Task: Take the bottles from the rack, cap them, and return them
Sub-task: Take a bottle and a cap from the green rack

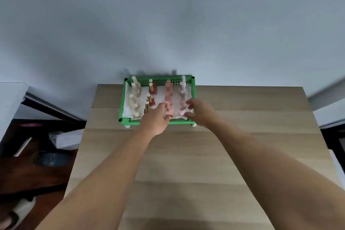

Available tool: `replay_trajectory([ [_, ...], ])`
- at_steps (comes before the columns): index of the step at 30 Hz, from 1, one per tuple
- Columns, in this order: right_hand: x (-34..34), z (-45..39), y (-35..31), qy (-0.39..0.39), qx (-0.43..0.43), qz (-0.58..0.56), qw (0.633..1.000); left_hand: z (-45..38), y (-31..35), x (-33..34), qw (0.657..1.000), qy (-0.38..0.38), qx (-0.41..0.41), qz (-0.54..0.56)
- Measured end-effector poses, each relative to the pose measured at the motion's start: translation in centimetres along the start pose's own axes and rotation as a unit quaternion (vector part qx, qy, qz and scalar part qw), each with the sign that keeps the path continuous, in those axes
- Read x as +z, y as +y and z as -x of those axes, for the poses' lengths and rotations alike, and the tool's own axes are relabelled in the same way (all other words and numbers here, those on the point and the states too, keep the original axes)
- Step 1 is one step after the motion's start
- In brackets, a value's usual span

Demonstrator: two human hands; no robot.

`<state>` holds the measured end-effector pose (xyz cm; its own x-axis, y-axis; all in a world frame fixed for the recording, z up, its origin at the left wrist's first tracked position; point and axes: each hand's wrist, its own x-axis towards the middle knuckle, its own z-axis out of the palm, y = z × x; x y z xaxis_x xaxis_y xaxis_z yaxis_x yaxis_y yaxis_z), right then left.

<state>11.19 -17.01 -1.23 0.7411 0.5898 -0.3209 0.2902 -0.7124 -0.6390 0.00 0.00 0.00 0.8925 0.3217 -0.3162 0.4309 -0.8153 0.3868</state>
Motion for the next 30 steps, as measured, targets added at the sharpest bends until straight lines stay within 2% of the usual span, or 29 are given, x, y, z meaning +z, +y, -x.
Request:
replay_trajectory([
  [8,1.8,-0.7,-0.9,0.041,0.013,0.058,0.997,-2.0,-1.1,0.5,0.998,0.006,0.037,-0.044],
  [16,2.9,-1.2,-1.0,0.075,0.031,0.131,0.988,-3.3,-2.0,1.3,0.998,0.015,0.060,-0.018],
  [20,2.8,-1.0,-1.0,0.084,0.026,0.124,0.988,-3.3,-2.0,1.2,0.997,0.030,0.064,-0.017],
  [24,2.0,-0.5,-1.0,0.081,0.010,0.069,0.994,-2.6,-1.9,0.8,0.996,0.042,0.068,-0.027],
  [30,-0.1,0.9,-1.4,0.125,-0.019,0.031,0.991,-1.1,-0.8,-0.5,0.996,0.067,0.053,-0.009],
])
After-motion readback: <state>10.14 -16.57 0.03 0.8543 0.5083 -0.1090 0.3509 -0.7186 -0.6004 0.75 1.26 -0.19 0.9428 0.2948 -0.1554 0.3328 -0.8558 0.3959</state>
